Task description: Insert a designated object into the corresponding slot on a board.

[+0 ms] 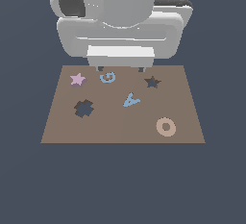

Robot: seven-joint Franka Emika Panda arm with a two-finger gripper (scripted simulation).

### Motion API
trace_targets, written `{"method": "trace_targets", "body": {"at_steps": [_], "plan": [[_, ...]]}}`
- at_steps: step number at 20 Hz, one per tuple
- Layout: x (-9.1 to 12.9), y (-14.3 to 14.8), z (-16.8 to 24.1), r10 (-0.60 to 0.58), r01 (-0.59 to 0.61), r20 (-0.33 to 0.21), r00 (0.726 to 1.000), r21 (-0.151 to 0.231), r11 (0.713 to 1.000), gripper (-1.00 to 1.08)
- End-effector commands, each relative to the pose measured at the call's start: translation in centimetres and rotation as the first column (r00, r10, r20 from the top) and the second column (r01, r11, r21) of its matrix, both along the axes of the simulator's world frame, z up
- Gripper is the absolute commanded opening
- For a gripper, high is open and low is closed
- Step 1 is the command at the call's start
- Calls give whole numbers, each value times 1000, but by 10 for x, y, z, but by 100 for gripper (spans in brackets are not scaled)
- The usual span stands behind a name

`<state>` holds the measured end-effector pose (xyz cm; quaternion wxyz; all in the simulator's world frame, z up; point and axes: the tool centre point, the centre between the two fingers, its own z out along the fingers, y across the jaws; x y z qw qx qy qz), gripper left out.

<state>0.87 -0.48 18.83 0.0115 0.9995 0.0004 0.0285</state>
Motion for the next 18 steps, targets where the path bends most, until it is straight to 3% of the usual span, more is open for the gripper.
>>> {"method": "trace_targets", "body": {"at_steps": [1,8,13,18], "plan": [[0,0,0,0,0,0,1000,0,1000,100],[-6,-24,-18,-57,57,-7,998,3,998,100],[-21,-68,-53,-164,165,-20,986,9,986,100],[-48,-120,-98,-297,298,-39,954,15,955,100]]}}
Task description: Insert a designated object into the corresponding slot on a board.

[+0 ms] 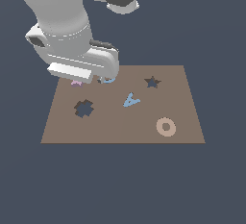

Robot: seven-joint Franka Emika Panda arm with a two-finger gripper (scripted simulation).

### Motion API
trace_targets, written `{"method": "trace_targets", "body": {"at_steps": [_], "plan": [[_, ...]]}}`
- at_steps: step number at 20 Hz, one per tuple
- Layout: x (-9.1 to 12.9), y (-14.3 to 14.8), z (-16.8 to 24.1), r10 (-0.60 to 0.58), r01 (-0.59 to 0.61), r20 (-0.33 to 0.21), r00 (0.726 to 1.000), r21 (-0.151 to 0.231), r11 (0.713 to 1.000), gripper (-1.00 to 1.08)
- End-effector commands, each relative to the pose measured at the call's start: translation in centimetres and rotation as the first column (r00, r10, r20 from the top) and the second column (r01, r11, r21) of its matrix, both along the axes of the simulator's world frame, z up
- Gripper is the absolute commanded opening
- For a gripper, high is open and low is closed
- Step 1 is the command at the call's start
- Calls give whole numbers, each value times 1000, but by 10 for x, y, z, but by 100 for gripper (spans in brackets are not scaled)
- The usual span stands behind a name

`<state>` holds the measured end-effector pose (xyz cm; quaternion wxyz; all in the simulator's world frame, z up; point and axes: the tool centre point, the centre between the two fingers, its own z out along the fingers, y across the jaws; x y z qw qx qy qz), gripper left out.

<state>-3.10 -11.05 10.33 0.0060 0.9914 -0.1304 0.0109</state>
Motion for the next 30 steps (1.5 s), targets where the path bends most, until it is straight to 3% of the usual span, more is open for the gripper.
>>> {"method": "trace_targets", "body": {"at_steps": [1,8,23,24,30], "plan": [[-13,-22,-20,-61,61,-7,998,4,998,100],[-36,-53,-50,-150,150,-19,989,12,989,100],[-38,-55,-73,-155,156,-20,988,15,988,100],[-38,-55,-73,-155,156,-20,988,15,988,-100],[-38,-55,-73,-155,156,-20,988,15,988,-100]]}}
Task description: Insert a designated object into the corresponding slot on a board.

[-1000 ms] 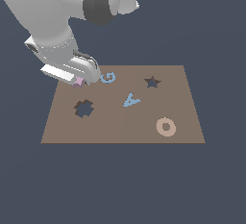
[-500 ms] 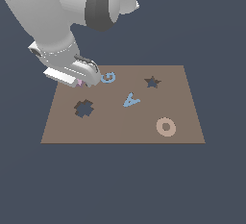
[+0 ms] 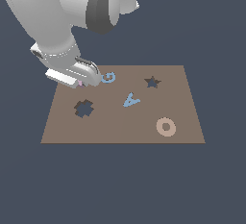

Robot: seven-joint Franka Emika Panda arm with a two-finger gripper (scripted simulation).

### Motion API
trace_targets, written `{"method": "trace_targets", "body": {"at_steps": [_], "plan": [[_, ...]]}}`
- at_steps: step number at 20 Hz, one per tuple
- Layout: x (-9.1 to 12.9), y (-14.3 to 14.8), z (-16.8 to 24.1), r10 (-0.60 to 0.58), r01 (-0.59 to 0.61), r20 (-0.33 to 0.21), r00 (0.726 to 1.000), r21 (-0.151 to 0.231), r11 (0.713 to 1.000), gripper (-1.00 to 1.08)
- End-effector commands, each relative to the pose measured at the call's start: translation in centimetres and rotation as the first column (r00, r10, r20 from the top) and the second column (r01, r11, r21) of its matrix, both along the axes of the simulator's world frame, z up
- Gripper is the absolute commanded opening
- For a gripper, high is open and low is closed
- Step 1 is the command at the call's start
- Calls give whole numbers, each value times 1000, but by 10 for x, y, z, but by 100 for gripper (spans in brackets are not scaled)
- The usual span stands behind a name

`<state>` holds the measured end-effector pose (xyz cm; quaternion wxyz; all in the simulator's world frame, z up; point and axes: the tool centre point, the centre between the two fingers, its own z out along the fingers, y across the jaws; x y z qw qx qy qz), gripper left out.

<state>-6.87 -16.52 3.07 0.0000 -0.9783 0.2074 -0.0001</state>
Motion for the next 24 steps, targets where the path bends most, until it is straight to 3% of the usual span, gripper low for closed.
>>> {"method": "trace_targets", "body": {"at_steps": [1,13,24], "plan": [[0,0,-1,0,0,0,1000,0,1000,-100],[-6,7,0,-39,39,0,999,0,999,-100],[-28,40,2,-212,212,0,977,0,977,-100]]}}
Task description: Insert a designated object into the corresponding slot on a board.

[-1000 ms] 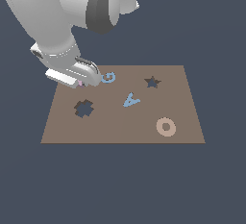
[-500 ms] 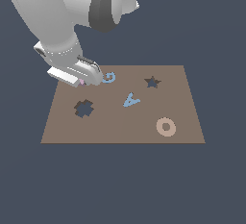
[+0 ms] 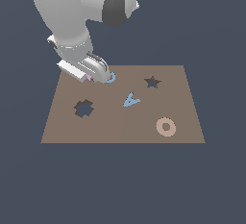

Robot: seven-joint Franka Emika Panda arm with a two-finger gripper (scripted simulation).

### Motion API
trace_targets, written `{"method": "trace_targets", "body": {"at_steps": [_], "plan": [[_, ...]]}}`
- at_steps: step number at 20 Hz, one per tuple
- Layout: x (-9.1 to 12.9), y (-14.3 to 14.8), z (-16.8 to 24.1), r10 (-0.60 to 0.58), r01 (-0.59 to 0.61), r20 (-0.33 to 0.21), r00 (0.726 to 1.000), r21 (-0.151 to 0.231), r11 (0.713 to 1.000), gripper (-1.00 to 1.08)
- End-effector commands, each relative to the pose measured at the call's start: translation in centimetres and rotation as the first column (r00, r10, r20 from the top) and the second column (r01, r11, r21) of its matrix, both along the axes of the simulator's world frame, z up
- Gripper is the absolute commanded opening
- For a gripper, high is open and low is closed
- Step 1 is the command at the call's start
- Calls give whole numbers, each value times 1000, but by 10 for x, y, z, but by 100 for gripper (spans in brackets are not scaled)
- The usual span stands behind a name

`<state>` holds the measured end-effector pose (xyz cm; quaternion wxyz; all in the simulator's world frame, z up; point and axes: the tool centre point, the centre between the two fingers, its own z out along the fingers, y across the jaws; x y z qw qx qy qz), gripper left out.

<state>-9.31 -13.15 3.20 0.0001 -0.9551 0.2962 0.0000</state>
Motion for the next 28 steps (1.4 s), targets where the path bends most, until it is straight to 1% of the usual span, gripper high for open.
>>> {"method": "trace_targets", "body": {"at_steps": [1,4,7,10,14,17,21,24,28], "plan": [[-6,11,1,-52,52,0,999,0,999,-100],[-13,26,1,-123,123,0,992,0,992,-100],[-19,43,2,-200,200,0,980,0,980,-100],[-24,61,2,-283,283,0,959,1,959,-100],[-29,87,3,-388,388,0,922,1,922,-100],[-30,106,4,-462,462,0,887,1,887,-100],[-29,132,5,-554,554,0,832,1,832,-100],[-26,150,5,-619,619,-1,785,2,785,-100],[-20,175,6,-698,698,-1,716,2,716,-100]]}}
